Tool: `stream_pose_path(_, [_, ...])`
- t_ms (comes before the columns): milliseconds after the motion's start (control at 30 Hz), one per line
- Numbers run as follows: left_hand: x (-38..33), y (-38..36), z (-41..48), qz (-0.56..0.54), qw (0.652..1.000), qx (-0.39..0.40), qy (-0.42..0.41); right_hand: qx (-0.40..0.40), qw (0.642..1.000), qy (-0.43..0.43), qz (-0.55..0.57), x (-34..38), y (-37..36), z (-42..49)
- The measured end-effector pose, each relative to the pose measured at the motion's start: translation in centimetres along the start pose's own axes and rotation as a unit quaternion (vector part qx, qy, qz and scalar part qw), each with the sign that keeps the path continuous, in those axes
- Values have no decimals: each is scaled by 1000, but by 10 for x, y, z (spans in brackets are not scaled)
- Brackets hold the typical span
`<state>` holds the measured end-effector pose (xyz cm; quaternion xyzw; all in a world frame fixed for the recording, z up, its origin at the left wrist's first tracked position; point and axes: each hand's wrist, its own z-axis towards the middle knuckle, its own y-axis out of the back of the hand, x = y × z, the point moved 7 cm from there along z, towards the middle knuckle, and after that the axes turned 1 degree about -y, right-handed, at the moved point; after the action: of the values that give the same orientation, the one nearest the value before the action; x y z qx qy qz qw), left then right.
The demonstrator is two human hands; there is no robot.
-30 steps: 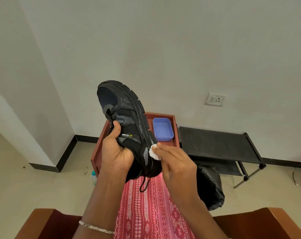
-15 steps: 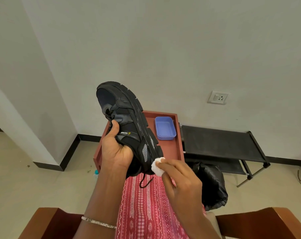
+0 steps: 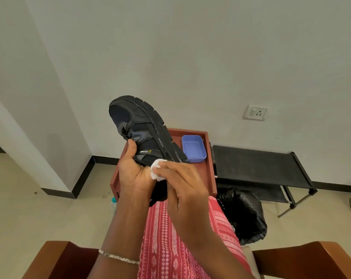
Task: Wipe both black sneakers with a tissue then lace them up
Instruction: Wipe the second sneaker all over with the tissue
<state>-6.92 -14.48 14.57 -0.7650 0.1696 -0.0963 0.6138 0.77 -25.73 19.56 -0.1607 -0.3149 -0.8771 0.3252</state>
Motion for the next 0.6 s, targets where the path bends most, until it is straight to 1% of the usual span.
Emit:
stream_pose_path(100, [-13,2,3,1,998,-20,-67,-3,1000,-16,5,-11,6,-19])
stream_pose_path(167, [-18,4,5,-8,995,-31,-90,9,999,-31,-7,-22,7,-25])
stream_pose_path(233, [-18,7,9,-14,995,-40,-89,6,999,-36,-29,-30,8,-20])
stream_pose_path(333, [-4,6,8,-13,998,-43,-50,-17,998,-10,-63,-32,9,2])
stream_pose_path(433, [3,7,8,-24,998,-46,-23,-14,995,0,-98,-36,8,19])
stream_pose_path(500, [1,8,9,-30,998,-42,-27,-5,994,2,-112,-39,9,16])
stream_pose_path(600, [-5,9,10,-19,997,-46,-54,1,994,4,-112,-44,14,-6])
